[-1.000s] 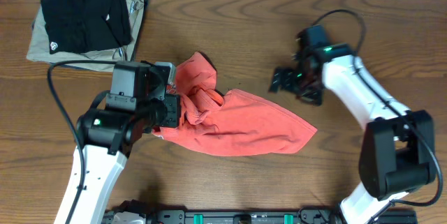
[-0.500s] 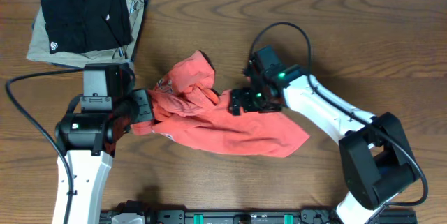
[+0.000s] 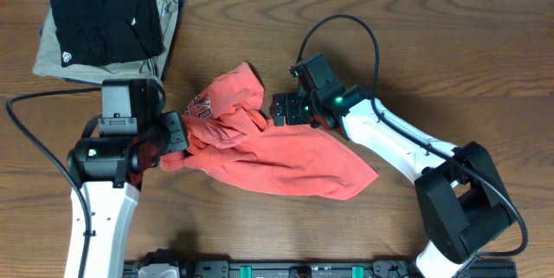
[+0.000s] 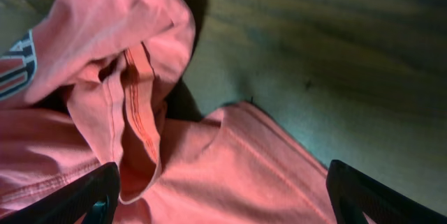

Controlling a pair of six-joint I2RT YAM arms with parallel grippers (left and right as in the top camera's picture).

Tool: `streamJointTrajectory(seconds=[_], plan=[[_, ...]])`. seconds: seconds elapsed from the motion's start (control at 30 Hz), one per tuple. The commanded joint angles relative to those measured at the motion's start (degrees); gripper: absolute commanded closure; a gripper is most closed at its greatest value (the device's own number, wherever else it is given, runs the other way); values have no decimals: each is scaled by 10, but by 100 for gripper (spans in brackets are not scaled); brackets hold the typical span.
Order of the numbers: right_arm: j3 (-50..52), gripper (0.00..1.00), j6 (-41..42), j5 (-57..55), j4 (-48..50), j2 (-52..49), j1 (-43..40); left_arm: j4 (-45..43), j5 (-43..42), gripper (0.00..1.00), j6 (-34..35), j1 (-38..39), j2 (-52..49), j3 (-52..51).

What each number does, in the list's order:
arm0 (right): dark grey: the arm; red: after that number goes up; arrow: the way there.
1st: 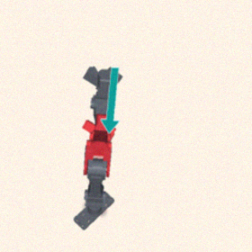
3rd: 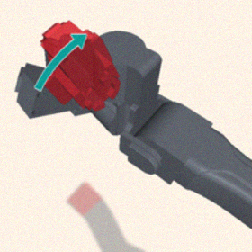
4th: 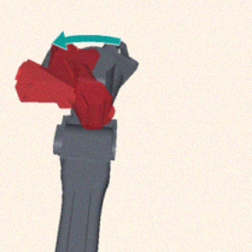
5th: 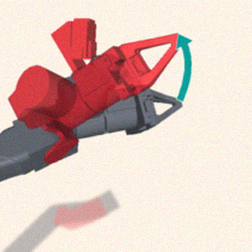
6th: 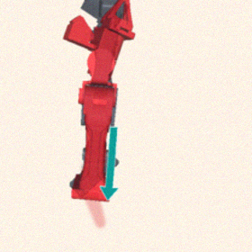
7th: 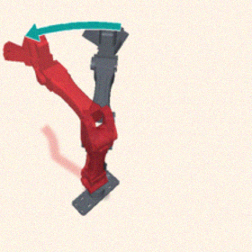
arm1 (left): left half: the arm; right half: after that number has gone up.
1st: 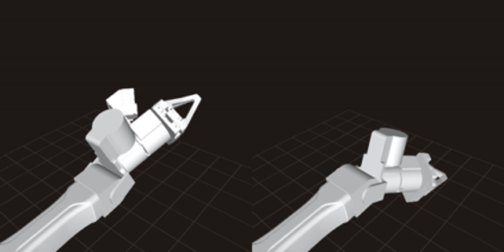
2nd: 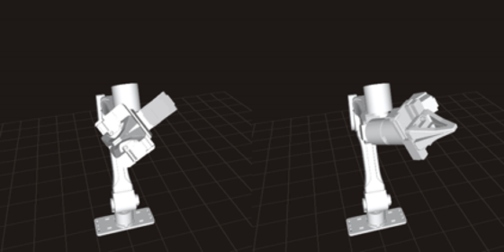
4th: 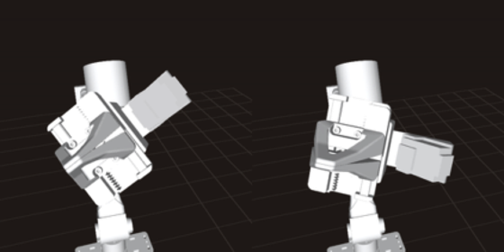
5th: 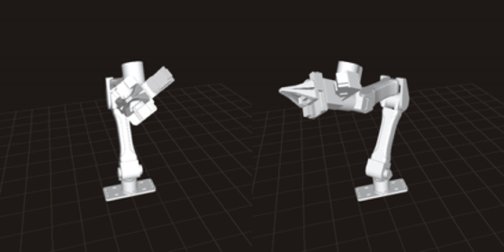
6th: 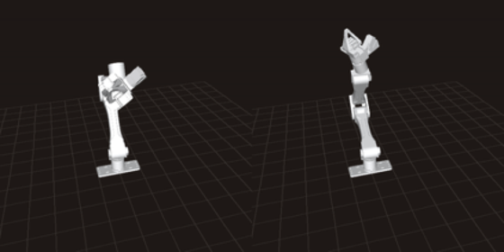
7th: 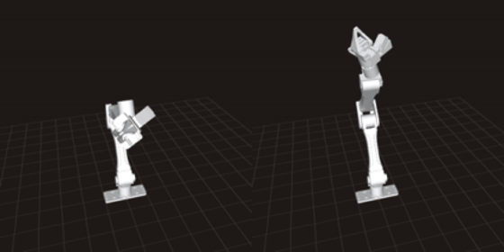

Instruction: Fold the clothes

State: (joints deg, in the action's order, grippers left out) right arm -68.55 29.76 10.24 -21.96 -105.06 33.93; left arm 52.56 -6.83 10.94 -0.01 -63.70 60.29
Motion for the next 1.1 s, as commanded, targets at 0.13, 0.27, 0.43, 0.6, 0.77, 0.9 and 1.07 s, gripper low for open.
streamJointTrajectory(seconds=[0.13, 0.27, 0.43, 0.6, 0.77, 0.9, 1.07], plan=[[0, 8, -21, -28, 12, -49, 6, 1, 11, 94, 7, -3, -24, -3], [0, 15, -23, -27, 28, -88, 6, 1, 11, 94, 7, -3, -40, -3], [-2, 24, -31, -30, 34, -95, 6, -1, 11, 94, 7, -3, -56, -3], [-4, 31, -37, -34, 40, -95, 9, -8, 11, 94, 7, -3, -63, -3], [-4, 37, -41, -39, 40, -102, 30, -10, 11, 94, 7, -3, -63, -3], [-4, 41, -41, -54, 38, -103, 48, -9, 11, 94, 8, -3, -63, -3], [-4, 52, -41, -55, 38, -103, 52, -9, 11, 94, 7, -3, -63, -3]])
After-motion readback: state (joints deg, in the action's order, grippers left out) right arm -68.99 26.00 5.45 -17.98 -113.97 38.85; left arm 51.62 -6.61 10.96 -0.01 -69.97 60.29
